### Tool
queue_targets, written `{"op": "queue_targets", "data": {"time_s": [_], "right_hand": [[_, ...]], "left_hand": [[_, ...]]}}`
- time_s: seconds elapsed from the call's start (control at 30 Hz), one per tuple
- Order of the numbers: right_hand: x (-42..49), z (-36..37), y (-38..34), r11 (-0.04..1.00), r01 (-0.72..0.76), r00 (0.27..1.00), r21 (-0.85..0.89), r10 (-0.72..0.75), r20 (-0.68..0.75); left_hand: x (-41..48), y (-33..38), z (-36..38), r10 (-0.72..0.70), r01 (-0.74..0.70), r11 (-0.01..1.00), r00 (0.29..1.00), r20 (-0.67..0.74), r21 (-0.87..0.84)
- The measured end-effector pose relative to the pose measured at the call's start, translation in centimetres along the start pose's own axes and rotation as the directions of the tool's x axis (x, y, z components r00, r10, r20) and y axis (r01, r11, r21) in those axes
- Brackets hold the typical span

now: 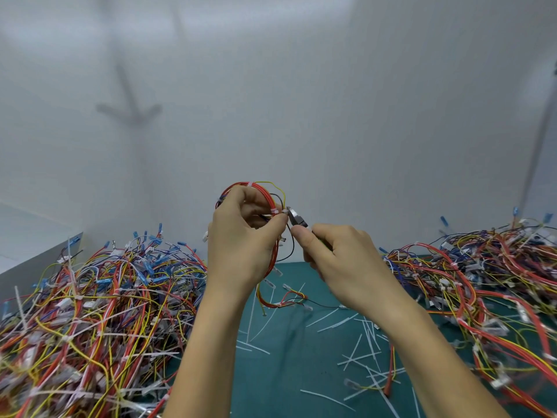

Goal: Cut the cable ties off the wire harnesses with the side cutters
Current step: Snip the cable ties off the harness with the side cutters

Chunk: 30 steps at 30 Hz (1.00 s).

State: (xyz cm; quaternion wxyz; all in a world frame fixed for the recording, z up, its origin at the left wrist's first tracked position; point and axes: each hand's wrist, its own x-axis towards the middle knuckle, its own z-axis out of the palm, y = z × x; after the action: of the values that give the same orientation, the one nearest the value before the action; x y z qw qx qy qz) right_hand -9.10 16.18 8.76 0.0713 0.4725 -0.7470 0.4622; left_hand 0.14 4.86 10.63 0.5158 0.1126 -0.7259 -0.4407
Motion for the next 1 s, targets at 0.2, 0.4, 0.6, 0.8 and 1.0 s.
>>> {"op": "queue_targets", "data": {"time_s": [0.2, 0.4, 0.6, 0.8, 1.0], "right_hand": [[0.0, 0.0, -0.1, 0.973, -0.060, 0.998, 0.221, 0.063, -0.004], [0.4, -1.1, 0.2, 0.856, -0.125, 0.987, 0.502, 0.161, -0.027], [0.2, -1.3, 0.2, 0.882, -0.099, 0.994, 0.460, 0.110, 0.003], [0.0, -1.2, -0.2, 0.896, -0.089, 0.996, 0.436, 0.080, 0.039], [-0.1, -1.3, -0.3, 0.819, -0.090, 0.996, 0.567, 0.090, 0.027]], "left_hand": [[0.0, 0.0, -0.4, -0.036, 0.038, 0.996, 0.999, 0.025, -0.083], [0.0, 0.5, -0.9, -0.084, 0.094, 0.985, 0.994, 0.075, -0.143], [-0.1, 0.5, -1.0, -0.114, 0.125, 0.985, 0.989, 0.098, -0.120], [-0.1, 0.4, -1.2, -0.113, 0.129, 0.983, 0.986, 0.120, -0.133], [-0.2, 0.4, -1.4, -0.085, 0.082, 0.996, 0.994, 0.072, 0.039]]}}
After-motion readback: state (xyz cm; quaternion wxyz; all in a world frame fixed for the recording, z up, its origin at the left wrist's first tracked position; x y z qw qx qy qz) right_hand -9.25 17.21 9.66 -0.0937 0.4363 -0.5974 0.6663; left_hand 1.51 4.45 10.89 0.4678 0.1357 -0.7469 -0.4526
